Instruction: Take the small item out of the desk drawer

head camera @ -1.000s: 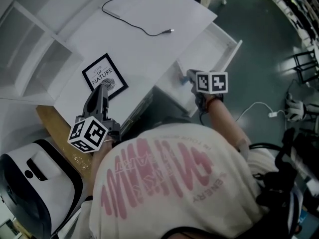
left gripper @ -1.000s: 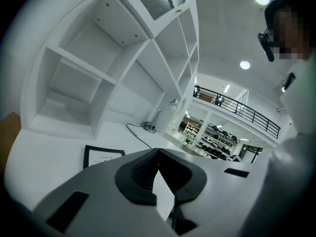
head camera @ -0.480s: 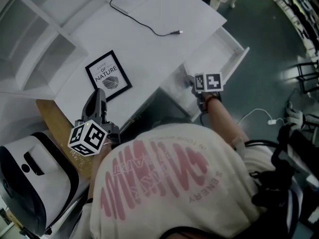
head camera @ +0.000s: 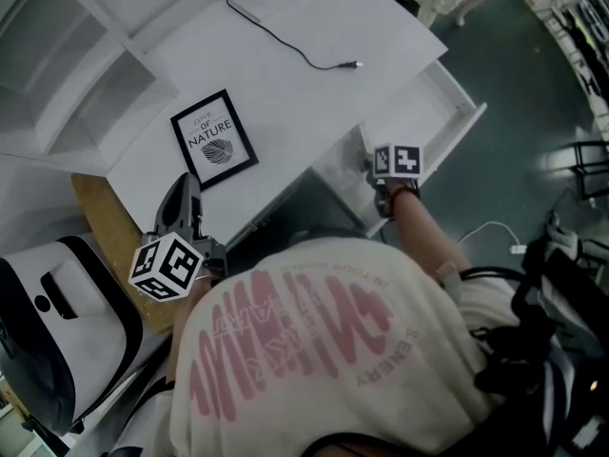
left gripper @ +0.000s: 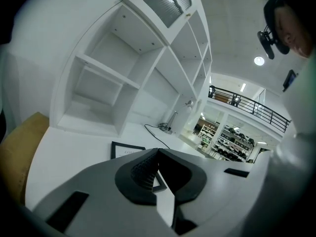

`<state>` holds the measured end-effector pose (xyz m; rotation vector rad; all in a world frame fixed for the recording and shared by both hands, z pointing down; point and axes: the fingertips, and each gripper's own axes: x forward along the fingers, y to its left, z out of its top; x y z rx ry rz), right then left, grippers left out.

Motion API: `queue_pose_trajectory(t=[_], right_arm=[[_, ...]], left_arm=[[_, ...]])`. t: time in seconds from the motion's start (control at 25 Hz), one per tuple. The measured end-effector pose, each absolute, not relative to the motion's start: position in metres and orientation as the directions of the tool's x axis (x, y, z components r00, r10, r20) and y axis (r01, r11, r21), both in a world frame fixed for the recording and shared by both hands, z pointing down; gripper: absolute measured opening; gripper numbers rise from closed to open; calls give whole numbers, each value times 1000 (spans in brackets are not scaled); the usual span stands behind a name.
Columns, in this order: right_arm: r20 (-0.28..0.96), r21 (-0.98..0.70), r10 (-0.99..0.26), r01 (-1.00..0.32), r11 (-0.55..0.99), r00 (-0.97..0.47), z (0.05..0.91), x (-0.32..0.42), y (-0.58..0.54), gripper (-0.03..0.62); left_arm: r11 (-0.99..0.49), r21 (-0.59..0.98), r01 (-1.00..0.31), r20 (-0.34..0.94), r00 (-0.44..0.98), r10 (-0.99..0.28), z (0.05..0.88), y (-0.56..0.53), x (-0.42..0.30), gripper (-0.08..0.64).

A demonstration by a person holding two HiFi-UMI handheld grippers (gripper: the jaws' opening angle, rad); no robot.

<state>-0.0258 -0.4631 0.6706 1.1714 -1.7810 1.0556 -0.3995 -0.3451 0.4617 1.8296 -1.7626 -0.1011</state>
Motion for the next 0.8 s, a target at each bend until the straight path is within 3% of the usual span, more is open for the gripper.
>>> queue_pose_trajectory(t=[0.24, 0.8], right_arm=[[887, -256, -337, -944, 206, -314, 675, -22, -461, 127], [797, -375, -450, -914, 153, -403, 609, -4, -429, 106]], left_arm=[[63, 451, -890, 338, 105, -935, 460, -339, -401, 29], [-60, 458, -887, 306, 221, -926, 447, -333, -341, 29]])
